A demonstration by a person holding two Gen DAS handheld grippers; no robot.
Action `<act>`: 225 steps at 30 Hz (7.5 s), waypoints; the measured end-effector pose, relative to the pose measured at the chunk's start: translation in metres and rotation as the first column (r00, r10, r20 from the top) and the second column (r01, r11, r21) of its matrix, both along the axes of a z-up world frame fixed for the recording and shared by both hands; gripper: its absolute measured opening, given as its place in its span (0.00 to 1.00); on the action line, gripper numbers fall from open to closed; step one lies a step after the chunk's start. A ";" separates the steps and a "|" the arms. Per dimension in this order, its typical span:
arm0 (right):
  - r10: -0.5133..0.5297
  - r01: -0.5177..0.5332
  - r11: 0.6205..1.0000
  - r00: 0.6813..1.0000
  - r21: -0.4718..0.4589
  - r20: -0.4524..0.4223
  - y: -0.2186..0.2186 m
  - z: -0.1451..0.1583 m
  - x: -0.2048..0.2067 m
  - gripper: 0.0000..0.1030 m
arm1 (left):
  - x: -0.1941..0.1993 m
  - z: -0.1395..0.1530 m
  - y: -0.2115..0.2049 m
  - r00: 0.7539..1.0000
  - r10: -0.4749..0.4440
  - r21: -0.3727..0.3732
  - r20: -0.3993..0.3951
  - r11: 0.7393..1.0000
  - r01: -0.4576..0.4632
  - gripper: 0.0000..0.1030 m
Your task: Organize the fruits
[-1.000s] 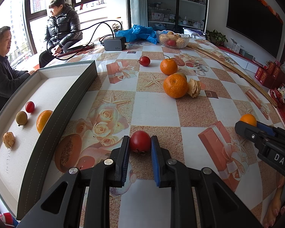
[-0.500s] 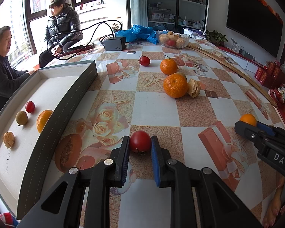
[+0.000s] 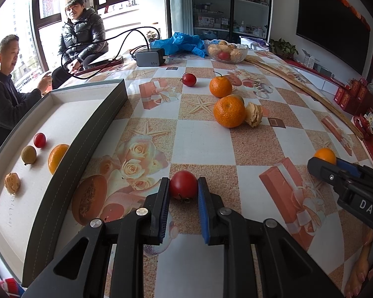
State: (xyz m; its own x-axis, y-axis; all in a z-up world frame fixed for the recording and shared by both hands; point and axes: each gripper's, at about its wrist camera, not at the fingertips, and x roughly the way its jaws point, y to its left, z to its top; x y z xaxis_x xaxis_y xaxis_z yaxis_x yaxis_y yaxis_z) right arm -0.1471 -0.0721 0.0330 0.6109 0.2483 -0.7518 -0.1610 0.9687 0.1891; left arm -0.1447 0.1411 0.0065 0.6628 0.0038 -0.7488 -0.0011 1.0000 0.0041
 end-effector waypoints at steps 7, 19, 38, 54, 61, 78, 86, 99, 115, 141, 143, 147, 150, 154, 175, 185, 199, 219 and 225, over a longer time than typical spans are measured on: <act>0.000 0.000 1.000 1.000 0.001 0.000 0.000 0.000 0.000 0.42 | 0.000 0.000 0.000 1.000 0.000 -0.001 0.000 1.000 0.000 0.23; 0.001 -0.001 1.000 1.000 0.004 -0.002 0.000 0.000 0.000 0.42 | 0.000 0.001 0.004 1.000 -0.002 -0.032 -0.004 0.999 0.002 0.23; 0.080 -0.079 0.997 0.996 0.009 -0.039 0.028 0.041 0.006 0.42 | -0.014 0.042 0.056 0.998 0.030 -0.166 -0.049 0.985 -0.038 0.23; 0.337 -0.334 0.941 0.941 0.056 -0.044 0.175 0.079 0.057 0.42 | -0.013 0.064 0.181 0.952 0.303 -0.060 -0.035 0.951 -0.304 0.23; 0.433 -0.428 0.901 0.897 0.072 -0.090 0.237 0.076 0.071 0.42 | -0.006 0.045 0.207 0.932 0.353 -0.055 -0.087 0.932 -0.358 0.23; 0.190 -0.176 0.956 0.981 -0.233 0.040 0.136 0.072 0.059 0.91 | 0.002 0.030 0.210 0.933 0.346 -0.055 -0.096 0.934 -0.352 0.28; -0.036 0.015 0.977 0.995 -0.211 -0.095 0.017 0.015 0.071 0.91 | -0.005 0.039 0.200 0.937 0.344 -0.065 -0.062 0.935 -0.348 0.54; 0.072 -0.082 0.990 0.994 -0.117 -0.087 0.054 0.030 0.057 0.38 | -0.012 0.038 0.188 0.942 0.333 -0.047 -0.047 0.941 -0.336 0.55; 0.493 -0.474 0.868 0.859 0.150 -0.138 0.278 0.054 0.078 0.38 | -0.024 0.028 0.208 0.875 0.482 -0.109 0.031 0.872 -0.477 0.71; -0.030 0.025 0.999 0.986 -0.029 -0.163 -0.024 0.009 0.047 0.72 | 0.082 0.039 -0.009 0.985 -0.131 -0.014 -0.109 0.991 0.130 0.73; -0.035 0.032 0.999 0.989 -0.023 -0.145 -0.034 0.009 0.039 0.72 | 0.093 0.033 -0.023 0.983 -0.145 -0.014 -0.116 0.989 0.144 0.73; -0.019 0.015 0.999 0.990 -0.030 -0.141 -0.039 0.008 0.034 0.72 | 0.107 0.023 -0.034 0.980 -0.159 -0.039 -0.119 0.987 0.155 0.73; -0.016 0.010 0.999 0.990 -0.045 -0.142 -0.038 0.008 0.035 0.72 | 0.114 0.017 -0.039 0.981 -0.153 -0.035 -0.118 0.988 0.150 0.55; 0.003 -0.012 0.998 0.990 -0.063 -0.144 -0.033 0.006 0.036 0.72 | 0.113 0.007 -0.033 0.980 -0.150 -0.080 -0.133 0.987 0.140 0.40; 0.197 -0.204 0.959 0.979 -0.196 -0.051 0.087 -0.004 0.104 0.70 | 0.080 0.002 0.026 0.996 -0.015 -0.002 -0.092 1.000 0.015 0.65; 0.131 -0.138 0.982 0.989 -0.129 -0.062 0.053 0.003 0.067 0.25 | 0.051 0.004 0.022 0.995 0.028 -0.022 -0.093 0.999 -0.030 0.40; -0.013 0.013 0.998 1.000 -0.063 0.004 0.015 0.003 -0.003 0.25 | 0.003 0.001 0.014 0.998 0.057 -0.032 -0.017 0.998 -0.058 0.40; -0.024 0.024 0.999 1.000 -0.040 0.006 0.011 0.002 -0.005 0.25 | 0.003 0.001 0.011 0.998 0.059 -0.018 -0.015 0.998 -0.059 0.40; -0.024 0.024 0.999 1.000 -0.041 0.006 0.011 0.002 -0.005 0.25 | 0.003 0.001 0.011 0.998 0.059 -0.019 -0.014 0.998 -0.059 0.40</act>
State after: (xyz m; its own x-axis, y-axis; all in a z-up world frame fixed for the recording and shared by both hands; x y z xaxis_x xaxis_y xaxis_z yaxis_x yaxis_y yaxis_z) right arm -0.1518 -0.0615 0.0347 0.6204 0.2028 -0.7576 -0.1386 0.9791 0.1485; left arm -0.1420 0.1523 0.0072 0.6514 0.0284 -0.7582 -0.0605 0.9981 -0.0145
